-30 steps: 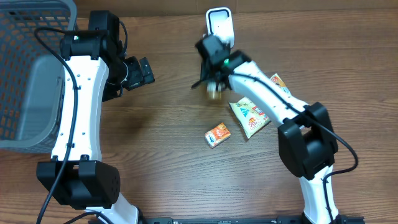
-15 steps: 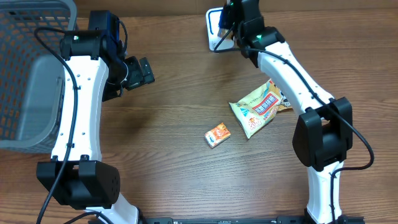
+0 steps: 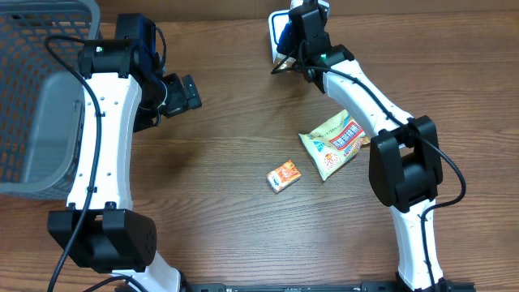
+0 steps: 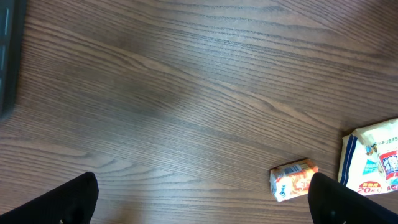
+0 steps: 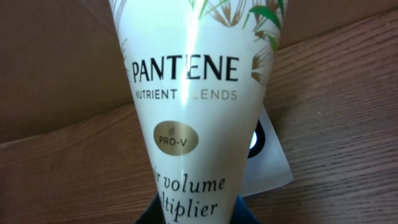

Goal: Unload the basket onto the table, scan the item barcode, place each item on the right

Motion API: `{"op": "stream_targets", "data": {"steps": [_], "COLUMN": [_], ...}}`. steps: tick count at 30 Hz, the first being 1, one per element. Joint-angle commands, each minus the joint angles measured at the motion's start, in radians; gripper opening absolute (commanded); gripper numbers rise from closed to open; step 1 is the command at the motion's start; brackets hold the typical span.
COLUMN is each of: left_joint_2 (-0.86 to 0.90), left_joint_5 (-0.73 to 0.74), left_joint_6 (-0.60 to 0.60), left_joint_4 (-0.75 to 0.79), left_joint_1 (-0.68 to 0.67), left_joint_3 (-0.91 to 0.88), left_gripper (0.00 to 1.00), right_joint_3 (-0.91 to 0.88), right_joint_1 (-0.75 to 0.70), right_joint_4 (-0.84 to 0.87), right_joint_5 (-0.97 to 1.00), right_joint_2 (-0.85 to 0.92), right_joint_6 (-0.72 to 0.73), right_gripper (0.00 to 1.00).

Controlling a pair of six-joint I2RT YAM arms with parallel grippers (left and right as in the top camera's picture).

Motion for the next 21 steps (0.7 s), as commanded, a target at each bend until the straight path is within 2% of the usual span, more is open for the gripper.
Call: {"op": "stream_targets", "data": {"steps": [1, 5, 9, 15, 21], "left_joint_2": [0.01, 0.01, 0.01, 0.01, 0.01], "left_joint_5": [-0.006, -0.006, -0.006, -0.006, -0.006], "left_joint_6": [0.023, 0.023, 0.023, 0.023, 0.023], "left_joint_4": [0.0, 0.0, 0.0, 0.0, 0.0], "left_joint_1": [0.0, 0.0, 0.0, 0.0, 0.0], "left_joint_3": [-0.006, -0.006, -0.006, -0.006, -0.006], "left_gripper": [1.0, 1.0, 1.0, 1.0, 1.0], "right_joint_3": [0.029, 0.029, 0.029, 0.029, 0.028], "right_joint_1": [-0.023, -0.076, -0.19, -0.461, -0.768], "right_joint_4": [0.011, -0.026, -0.132, -0.398, -0.701], "right_joint_5": [0.011, 0.011, 0.011, 0.061, 0.071], "right_joint_2": [-0.085, -0.174, -0.279, -0.399, -0.402], "right_joint_6": [0.01, 0.031, 0.101, 0.119, 0.206], "right_gripper": [0.04, 0.04, 0.04, 0.04, 0.04]}}
